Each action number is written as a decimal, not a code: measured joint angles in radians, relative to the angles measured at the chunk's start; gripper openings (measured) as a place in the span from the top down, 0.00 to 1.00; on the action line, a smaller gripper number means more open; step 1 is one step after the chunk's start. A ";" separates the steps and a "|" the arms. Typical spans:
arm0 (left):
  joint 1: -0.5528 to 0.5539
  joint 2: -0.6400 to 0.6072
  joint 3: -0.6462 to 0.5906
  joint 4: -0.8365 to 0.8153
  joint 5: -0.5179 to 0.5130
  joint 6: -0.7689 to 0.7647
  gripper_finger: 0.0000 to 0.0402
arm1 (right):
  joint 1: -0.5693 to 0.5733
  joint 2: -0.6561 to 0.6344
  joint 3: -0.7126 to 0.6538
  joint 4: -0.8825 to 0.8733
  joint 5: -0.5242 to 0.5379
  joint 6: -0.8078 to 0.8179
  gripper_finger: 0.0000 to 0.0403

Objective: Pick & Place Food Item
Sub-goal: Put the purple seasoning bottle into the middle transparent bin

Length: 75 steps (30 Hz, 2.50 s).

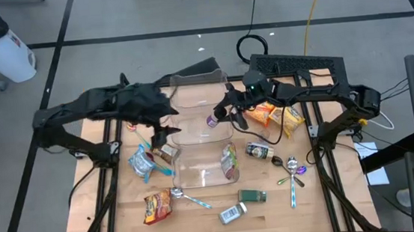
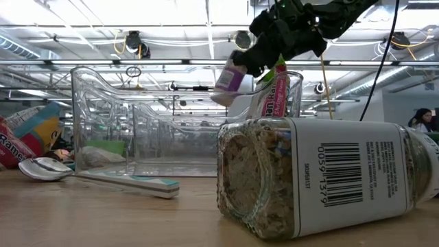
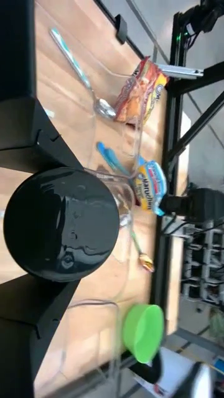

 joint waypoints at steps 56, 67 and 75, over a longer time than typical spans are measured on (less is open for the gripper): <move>0.166 -0.344 -1.092 1.699 -0.164 0.266 0.31 | 0.148 0.077 0.088 -0.258 0.628 0.336 0.50; 0.166 -0.344 -1.092 1.686 -0.163 0.265 0.32 | 0.175 0.163 0.085 -0.300 0.621 0.338 0.50; 0.164 -0.344 -1.092 1.629 -0.161 0.257 0.31 | 0.203 0.159 0.087 -0.345 0.621 0.325 0.50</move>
